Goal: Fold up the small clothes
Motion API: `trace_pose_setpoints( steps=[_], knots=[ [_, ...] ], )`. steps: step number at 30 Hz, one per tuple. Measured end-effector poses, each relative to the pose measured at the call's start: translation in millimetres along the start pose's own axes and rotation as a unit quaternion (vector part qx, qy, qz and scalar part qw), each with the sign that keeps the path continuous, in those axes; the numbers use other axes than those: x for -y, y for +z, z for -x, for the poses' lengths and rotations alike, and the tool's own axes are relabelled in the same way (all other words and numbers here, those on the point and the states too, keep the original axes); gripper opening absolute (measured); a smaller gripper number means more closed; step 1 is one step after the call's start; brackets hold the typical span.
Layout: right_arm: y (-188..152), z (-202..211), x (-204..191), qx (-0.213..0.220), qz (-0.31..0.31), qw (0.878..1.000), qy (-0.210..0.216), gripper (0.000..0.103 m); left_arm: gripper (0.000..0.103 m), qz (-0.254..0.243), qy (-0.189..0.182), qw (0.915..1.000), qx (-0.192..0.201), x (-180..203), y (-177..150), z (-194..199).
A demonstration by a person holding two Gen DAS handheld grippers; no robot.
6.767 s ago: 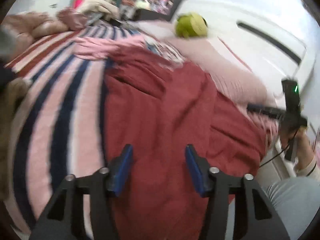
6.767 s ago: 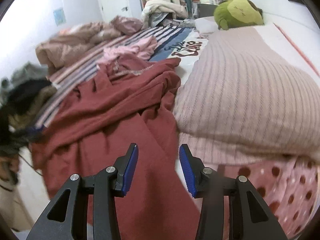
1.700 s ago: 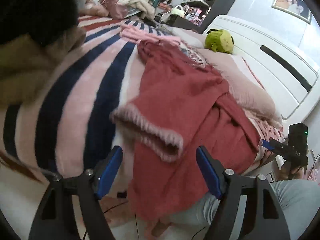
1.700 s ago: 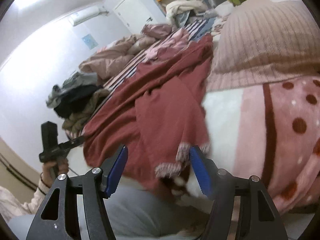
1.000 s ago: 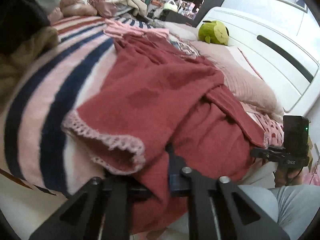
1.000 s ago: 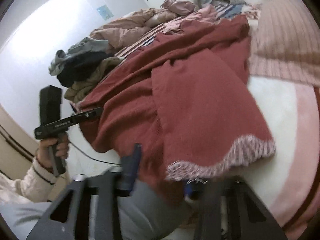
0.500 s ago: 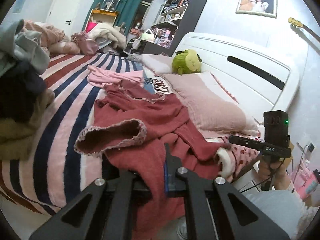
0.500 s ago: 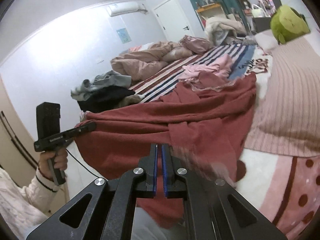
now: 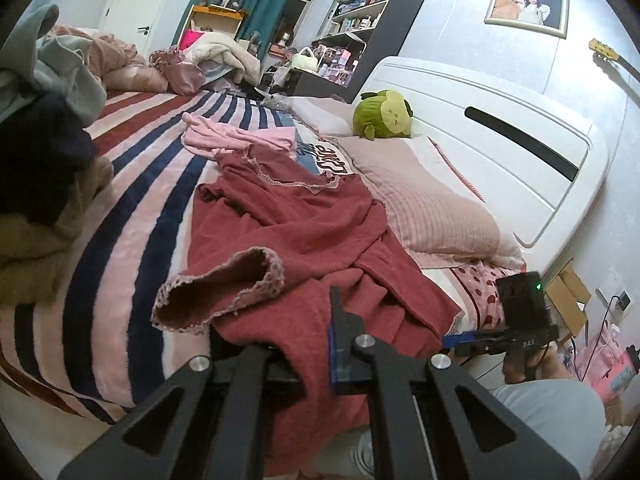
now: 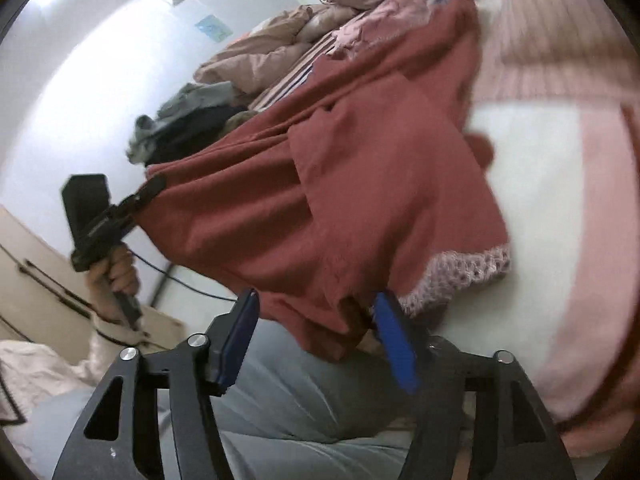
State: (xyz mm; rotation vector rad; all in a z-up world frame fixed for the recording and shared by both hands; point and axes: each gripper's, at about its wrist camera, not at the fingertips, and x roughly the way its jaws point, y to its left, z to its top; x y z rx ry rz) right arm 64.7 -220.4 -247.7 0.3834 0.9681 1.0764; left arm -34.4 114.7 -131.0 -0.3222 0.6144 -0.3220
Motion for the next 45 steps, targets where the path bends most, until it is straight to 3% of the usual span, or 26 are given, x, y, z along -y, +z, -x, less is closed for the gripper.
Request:
trace_pose_setpoints(
  steps=[2,8,12,15,22,26,33,36,38,45],
  knots=[
    [0,2,4,0.016,-0.002,1.0,0.017,0.056,0.003,0.0,0.003,1.0,-0.004,1,0,-2],
    [-2,1,-5,0.031,0.031,0.999,0.004,0.056,0.003,0.005,0.006,1.0,-0.005,1,0,-4],
    [11,-13,-17,0.033,0.056,0.998,-0.018,0.045,0.003,0.002,0.01,0.9999,-0.008,4,1,-6],
    [13,-16,-18,0.02,0.063,0.997,-0.036,0.038,0.003,0.001,0.013,0.9999,-0.008,5,1,-5],
    [-10,-1,-8,-0.017,0.048,0.997,-0.053,0.038,0.003,0.005,0.01,0.9999,-0.006,3,1,-5],
    [-8,-8,-6,0.021,0.047,0.998,-0.023,0.038,0.004,0.002,0.011,0.9999,-0.01,6,2,-5],
    [20,-32,-25,0.034,0.09,0.995,-0.037,0.035,0.004,0.007,0.013,0.9998,-0.011,7,0,-6],
    [31,-42,-34,0.027,0.112,0.992,-0.057,0.029,0.004,0.006,0.012,0.9998,-0.012,8,0,-7],
    [37,-46,-42,0.025,0.131,0.988,-0.079,0.004,0.003,0.006,0.011,0.9999,-0.01,7,0,-5],
    [48,6,-80,0.112,0.15,0.981,-0.057,0.003,0.003,-0.003,-0.01,0.9997,0.02,9,7,21]
  ],
)
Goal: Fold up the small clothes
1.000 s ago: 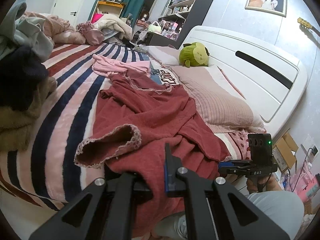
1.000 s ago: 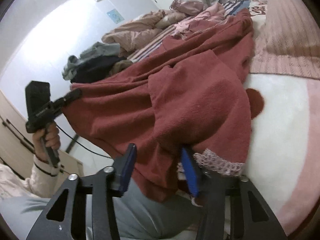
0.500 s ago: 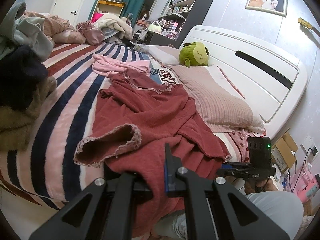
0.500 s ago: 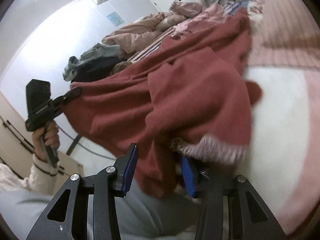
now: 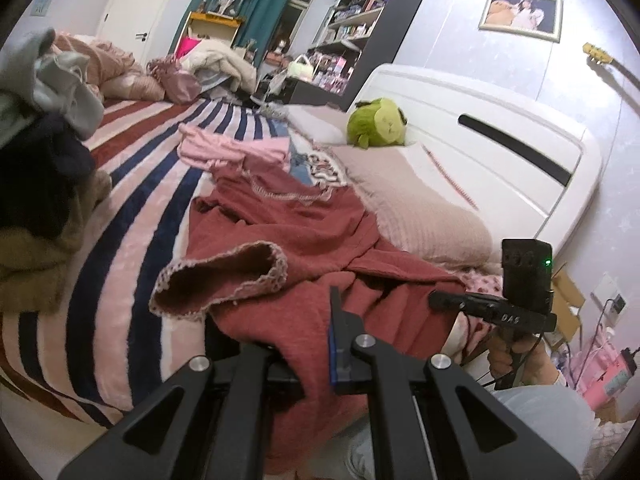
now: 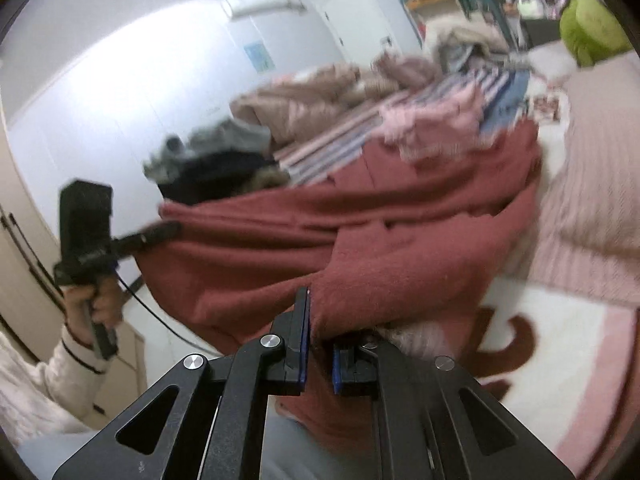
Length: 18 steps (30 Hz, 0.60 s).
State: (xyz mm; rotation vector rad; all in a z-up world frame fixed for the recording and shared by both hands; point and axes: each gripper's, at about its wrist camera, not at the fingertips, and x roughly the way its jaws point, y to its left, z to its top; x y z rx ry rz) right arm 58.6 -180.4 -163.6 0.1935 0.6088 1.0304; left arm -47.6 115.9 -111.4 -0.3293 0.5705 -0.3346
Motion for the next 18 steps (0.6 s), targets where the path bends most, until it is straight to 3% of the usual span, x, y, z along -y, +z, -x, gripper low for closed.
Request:
trace_pose_setpoints(
  steps=[4,12,15,18],
  knots=[
    [7,19,-15,0.02,0.004,1.0,-0.004,0.003,0.003,-0.008,-0.008,0.9998,0.015,5,-1,24],
    [20,49,-63,0.02,0.046,0.999,-0.007,0.003,0.003,-0.028,-0.033,0.9988,0.024,13,1,74],
    [41,45,-58,0.015,0.036,0.999,-0.029,0.003,0.004,-0.027,-0.027,0.9989,0.026,6,23,62],
    [74,27,-37,-0.005,0.026,0.998,-0.065,0.003,0.004,-0.027,-0.002,0.9994,0.02,-9,55,24]
  ],
)
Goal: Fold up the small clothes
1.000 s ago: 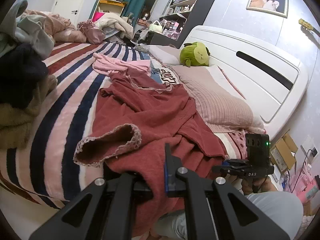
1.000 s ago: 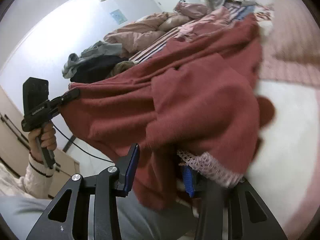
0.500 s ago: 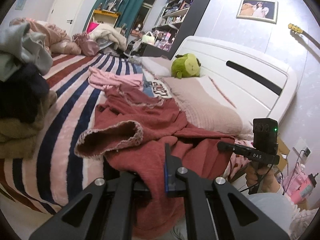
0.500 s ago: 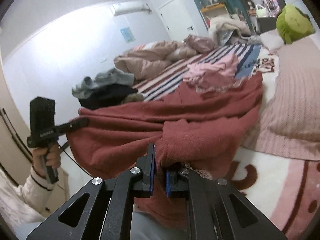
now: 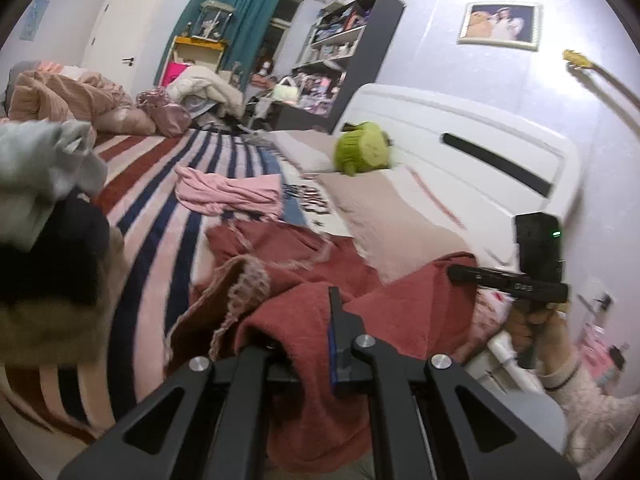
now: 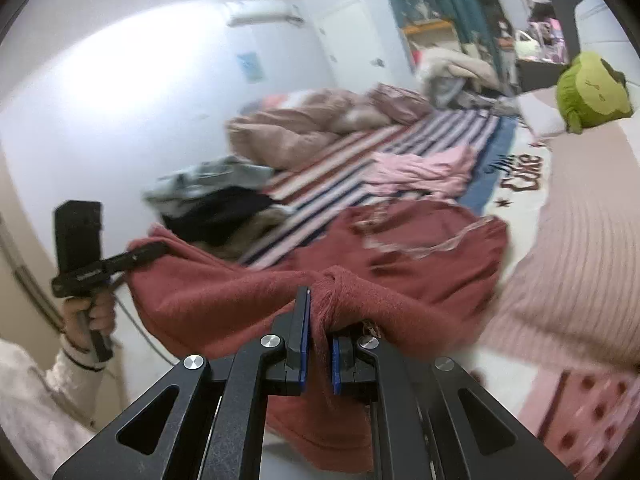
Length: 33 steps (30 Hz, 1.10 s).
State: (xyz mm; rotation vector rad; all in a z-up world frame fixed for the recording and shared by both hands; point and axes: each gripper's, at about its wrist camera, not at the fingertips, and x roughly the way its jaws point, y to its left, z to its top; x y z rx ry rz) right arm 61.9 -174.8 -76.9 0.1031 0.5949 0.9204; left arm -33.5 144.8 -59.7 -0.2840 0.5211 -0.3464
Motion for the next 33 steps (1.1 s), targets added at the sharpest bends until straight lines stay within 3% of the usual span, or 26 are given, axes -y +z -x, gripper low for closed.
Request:
trace_pose_setpoints(
  steps=[4,10,13,14,17,19,21,26,28,30,31,32,33],
  knots=[
    [44,-56,57,-0.05,-0.032,0.997,-0.05,0.003,0.005,0.012,0.01,0.9993,-0.034,-34,41,-86],
    [69,-133,141,-0.119,-0.066,0.985,-0.107,0.003,0.009,0.007,0.041,0.9926,-0.114,-86,70,-228],
    [63,-161,168,-0.154,-0.077,0.979,-0.11,0.004,0.029,0.012,0.039,0.9855,-0.165,-108,60,-281],
    [57,-170,176,-0.169,-0.081,0.977,-0.106,0.005,0.042,0.014,0.031,0.9821,-0.185,-113,54,-294],
    [49,-172,178,-0.185,-0.075,0.975,-0.097,0.022,0.056,-0.013,0.014,0.9806,-0.195,-106,41,-295],
    [47,-156,169,-0.178,-0.055,0.978,-0.092,0.054,0.066,-0.035,0.014,0.982,-0.185,-98,43,-277],
    [47,-132,154,-0.161,-0.028,0.98,-0.114,0.072,0.072,-0.054,0.009,0.9843,-0.168,-91,46,-251],
    [39,-98,103,-0.141,0.068,0.98,-0.121,0.071,0.082,-0.122,0.014,0.9798,-0.158,-66,42,-202],
    [31,-102,87,-0.151,0.105,0.974,-0.13,0.071,0.082,-0.141,0.001,0.9734,-0.18,-59,30,-201],
    [20,-119,77,-0.179,0.135,0.963,-0.15,0.069,0.081,-0.142,0.011,0.9693,-0.2,-57,19,-208],
    [15,-127,76,-0.188,0.142,0.958,-0.162,0.067,0.078,-0.134,0.018,0.9689,-0.207,-58,14,-212],
    [10,-138,76,-0.196,0.156,0.948,-0.196,0.066,0.063,-0.124,0.022,0.9698,-0.209,-60,11,-212],
    [8,-142,77,-0.189,0.173,0.939,-0.228,0.056,0.048,-0.107,0.018,0.9712,-0.212,-64,10,-214]
  ],
)
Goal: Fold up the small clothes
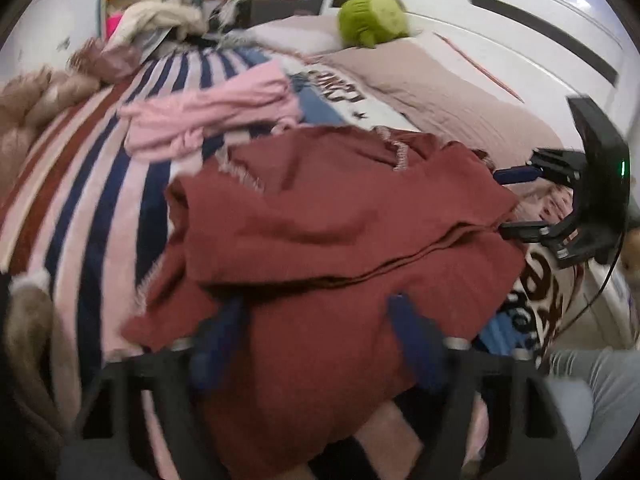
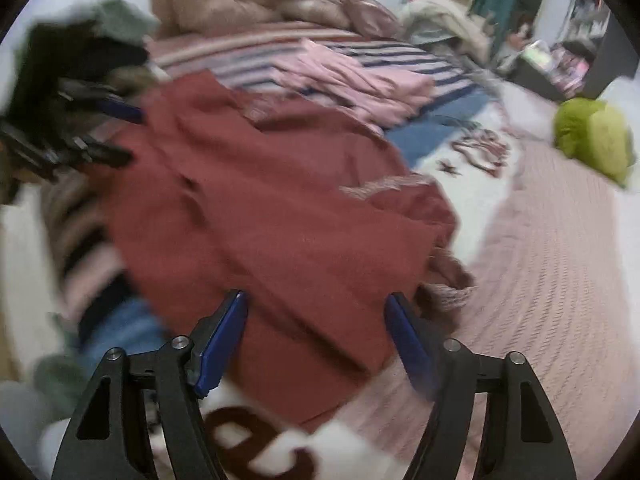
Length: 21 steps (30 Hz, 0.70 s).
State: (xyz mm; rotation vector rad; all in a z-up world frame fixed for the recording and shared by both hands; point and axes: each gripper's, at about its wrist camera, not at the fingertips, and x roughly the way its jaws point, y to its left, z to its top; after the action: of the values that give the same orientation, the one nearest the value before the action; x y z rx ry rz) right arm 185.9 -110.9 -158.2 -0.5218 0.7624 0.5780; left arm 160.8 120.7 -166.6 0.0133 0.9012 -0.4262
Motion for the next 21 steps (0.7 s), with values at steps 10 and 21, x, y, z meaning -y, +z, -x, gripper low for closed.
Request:
trace_pose_setpoints(
  steps=[10,21],
  knots=[
    [54,-34,64,0.037,-0.058,0.996,-0.051,0.001,0.002,0.062,0.057,0.9935,0.076,-42,77,-19],
    [55,-46,132,0.031,-0.182,0.98,-0.069,0.058,0.064,0.121,0.076,0.9865,0.081,-104,79,-18]
  ],
)
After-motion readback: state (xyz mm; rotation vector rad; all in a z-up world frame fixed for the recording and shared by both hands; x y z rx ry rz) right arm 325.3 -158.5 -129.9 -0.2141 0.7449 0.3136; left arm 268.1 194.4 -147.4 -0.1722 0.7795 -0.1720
